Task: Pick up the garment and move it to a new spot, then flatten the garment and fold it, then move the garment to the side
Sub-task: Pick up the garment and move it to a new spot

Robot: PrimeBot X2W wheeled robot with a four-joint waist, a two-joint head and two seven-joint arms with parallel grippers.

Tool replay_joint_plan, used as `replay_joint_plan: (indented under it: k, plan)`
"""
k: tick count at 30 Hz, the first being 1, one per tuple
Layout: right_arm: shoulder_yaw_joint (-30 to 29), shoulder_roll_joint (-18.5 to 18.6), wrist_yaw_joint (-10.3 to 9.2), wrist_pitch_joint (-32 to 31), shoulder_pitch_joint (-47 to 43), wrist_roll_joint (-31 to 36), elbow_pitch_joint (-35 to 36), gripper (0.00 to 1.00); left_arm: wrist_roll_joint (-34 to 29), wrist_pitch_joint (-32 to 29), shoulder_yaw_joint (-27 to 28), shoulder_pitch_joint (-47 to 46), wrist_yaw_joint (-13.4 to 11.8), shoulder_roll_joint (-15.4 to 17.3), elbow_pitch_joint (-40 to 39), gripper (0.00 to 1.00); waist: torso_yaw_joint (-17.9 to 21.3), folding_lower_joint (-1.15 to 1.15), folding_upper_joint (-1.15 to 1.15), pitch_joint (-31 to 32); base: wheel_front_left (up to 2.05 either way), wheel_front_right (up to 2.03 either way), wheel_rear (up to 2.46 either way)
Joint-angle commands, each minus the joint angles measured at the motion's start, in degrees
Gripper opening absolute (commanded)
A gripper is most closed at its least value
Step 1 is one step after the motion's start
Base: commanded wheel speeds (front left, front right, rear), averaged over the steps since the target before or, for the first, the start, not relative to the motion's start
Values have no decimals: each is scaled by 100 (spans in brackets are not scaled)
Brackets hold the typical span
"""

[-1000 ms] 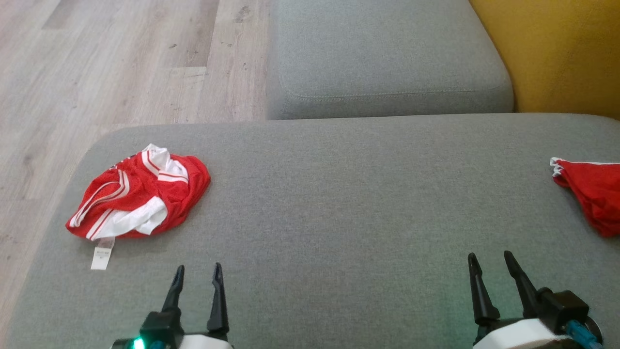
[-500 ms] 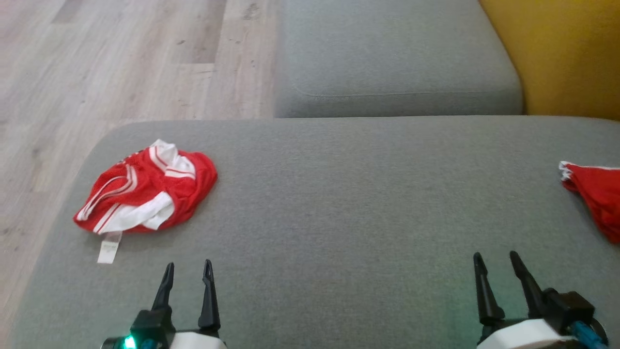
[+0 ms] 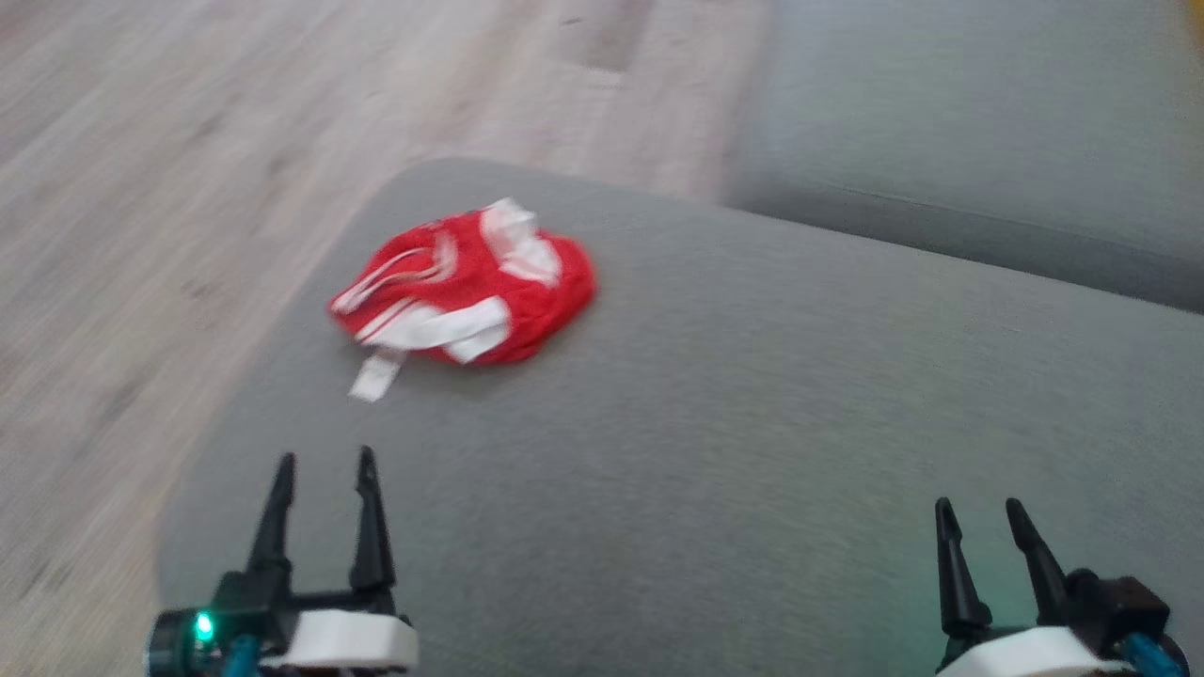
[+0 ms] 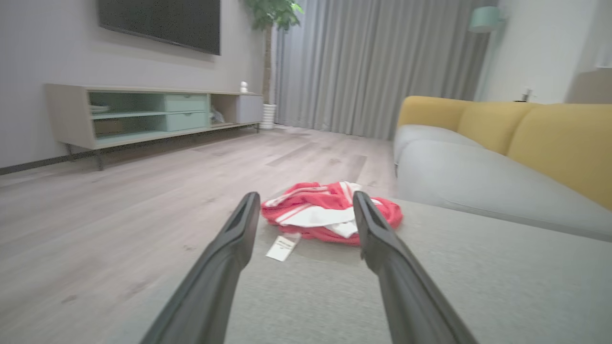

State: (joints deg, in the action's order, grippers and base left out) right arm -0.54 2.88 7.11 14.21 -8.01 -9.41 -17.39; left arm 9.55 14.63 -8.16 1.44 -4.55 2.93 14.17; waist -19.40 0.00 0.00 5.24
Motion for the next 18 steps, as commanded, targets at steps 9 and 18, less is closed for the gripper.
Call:
replay_joint_plan:
  k: [9,18]
  plan:
    - [133,404,37,79,658,105,145,100,-219,37,776,-367,14,-1,-585,100,-1097,0,0,-785,0,0,0]
    - [-110,1234,37,79,756,223,345,100,-469,37,645,-1988,421,68,192,100,-1070,0,0,-1770,0,0,0]
